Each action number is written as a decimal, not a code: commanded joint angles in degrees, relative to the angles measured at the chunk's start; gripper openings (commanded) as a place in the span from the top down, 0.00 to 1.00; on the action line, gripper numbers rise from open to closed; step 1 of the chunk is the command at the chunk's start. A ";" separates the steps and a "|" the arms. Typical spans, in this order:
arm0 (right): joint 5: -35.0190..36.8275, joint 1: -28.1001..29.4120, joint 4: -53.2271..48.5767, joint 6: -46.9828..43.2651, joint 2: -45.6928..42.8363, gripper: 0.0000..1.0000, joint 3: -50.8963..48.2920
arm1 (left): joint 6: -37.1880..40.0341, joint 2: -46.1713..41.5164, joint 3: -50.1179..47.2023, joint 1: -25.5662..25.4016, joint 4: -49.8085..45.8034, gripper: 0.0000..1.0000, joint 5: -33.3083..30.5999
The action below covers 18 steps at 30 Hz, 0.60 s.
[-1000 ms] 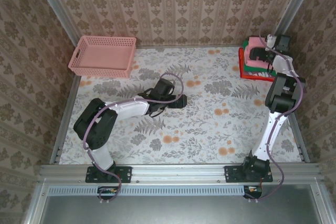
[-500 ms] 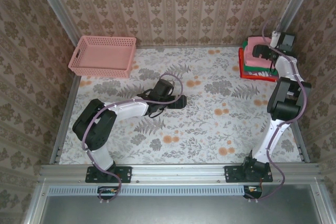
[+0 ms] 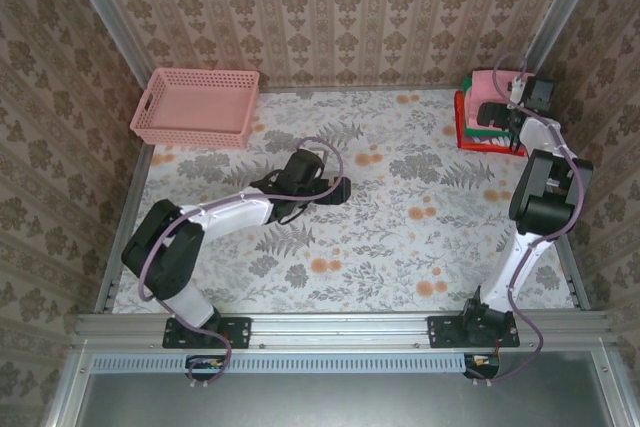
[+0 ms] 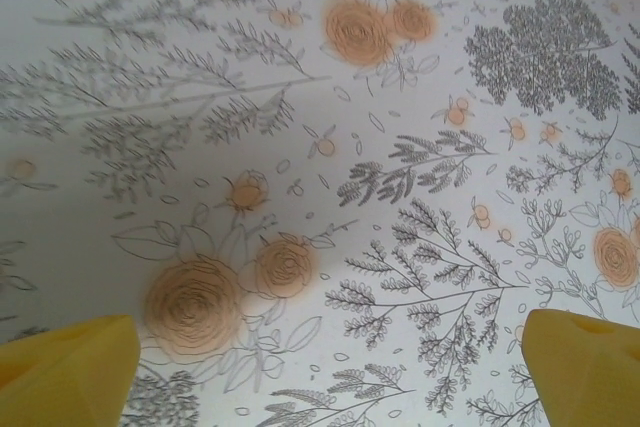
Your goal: Fold and stack the t-shirts
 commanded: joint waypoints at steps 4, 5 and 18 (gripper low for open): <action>3.05 3.41 8.72 -0.23 -16.52 0.00 -11.40 | 10.76 -8.89 -4.80 2.03 -1.83 0.00 -11.79; 3.10 4.01 9.55 -0.21 -18.66 0.00 -13.47 | 12.44 -10.68 -5.93 2.61 -1.71 0.00 -12.83; 7.05 20.30 22.72 2.87 -46.96 0.00 -47.17 | 31.85 -30.73 -23.00 13.81 8.74 0.00 -25.60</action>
